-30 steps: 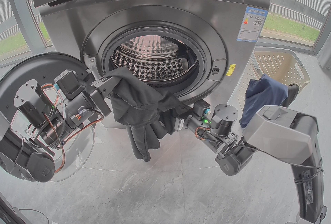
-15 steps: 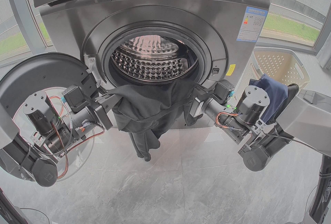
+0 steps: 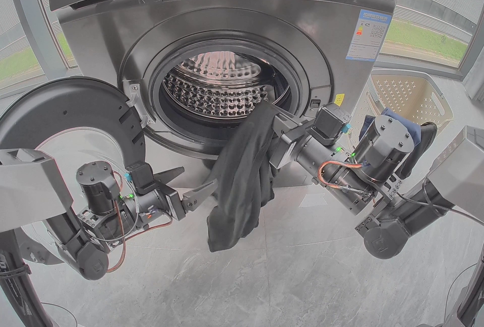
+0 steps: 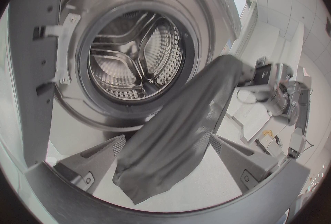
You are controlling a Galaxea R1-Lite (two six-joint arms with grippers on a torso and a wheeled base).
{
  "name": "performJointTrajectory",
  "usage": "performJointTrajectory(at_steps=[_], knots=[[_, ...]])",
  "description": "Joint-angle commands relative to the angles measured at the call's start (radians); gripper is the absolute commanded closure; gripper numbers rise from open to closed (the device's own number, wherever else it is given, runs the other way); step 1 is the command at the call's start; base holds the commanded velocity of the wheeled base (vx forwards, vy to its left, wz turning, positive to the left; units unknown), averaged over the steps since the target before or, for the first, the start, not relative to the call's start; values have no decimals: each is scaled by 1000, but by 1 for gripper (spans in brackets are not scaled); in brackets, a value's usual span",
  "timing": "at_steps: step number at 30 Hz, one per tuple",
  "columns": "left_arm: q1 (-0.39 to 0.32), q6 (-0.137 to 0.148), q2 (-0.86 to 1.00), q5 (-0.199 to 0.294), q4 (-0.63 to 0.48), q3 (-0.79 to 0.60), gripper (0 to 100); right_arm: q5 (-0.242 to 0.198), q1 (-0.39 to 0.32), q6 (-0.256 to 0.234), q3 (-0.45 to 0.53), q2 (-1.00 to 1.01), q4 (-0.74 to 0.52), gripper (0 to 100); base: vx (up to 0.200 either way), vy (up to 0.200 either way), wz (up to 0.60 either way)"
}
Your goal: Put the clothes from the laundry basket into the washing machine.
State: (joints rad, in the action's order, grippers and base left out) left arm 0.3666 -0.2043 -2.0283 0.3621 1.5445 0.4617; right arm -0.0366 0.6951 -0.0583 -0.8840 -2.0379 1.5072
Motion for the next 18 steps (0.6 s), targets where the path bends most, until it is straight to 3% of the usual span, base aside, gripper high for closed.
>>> performJointTrajectory(at_steps=[1, 3, 4, 5, 6, 9, 11, 18], knots=[[9, 31, -125, 0, 0, 18, 0, 7, 29, 0, -56, -15, -5, 100, 0, 0, 0], [9, 43, -136, 1, 0, 20, 0, 9, 29, 0, -67, -21, -5, 100, 0, 0, 0], [9, 74, -159, 9, 0, 20, 0, 20, 29, 0, -87, -35, -9, 100, 0, 0, 0], [9, 78, -159, 11, 0, 20, 0, 23, 29, 0, -89, -38, -9, 100, 0, 0, 0], [11, 108, -170, 14, 0, 15, 0, 34, 29, 0, -99, -47, -15, 100, 0, 0, 0], [26, 157, -187, 12, 2, 6, 0, 38, 29, 0, -125, -64, -22, 100, 0, 0, 0], [38, 169, -194, 12, 2, 3, 0, 40, 27, 0, -151, -77, -28, 100, 0, 0, 0], [83, 172, -204, 11, 2, 11, 0, 70, 21, 0, -243, -111, -73, 100, 0, 0, 0]])
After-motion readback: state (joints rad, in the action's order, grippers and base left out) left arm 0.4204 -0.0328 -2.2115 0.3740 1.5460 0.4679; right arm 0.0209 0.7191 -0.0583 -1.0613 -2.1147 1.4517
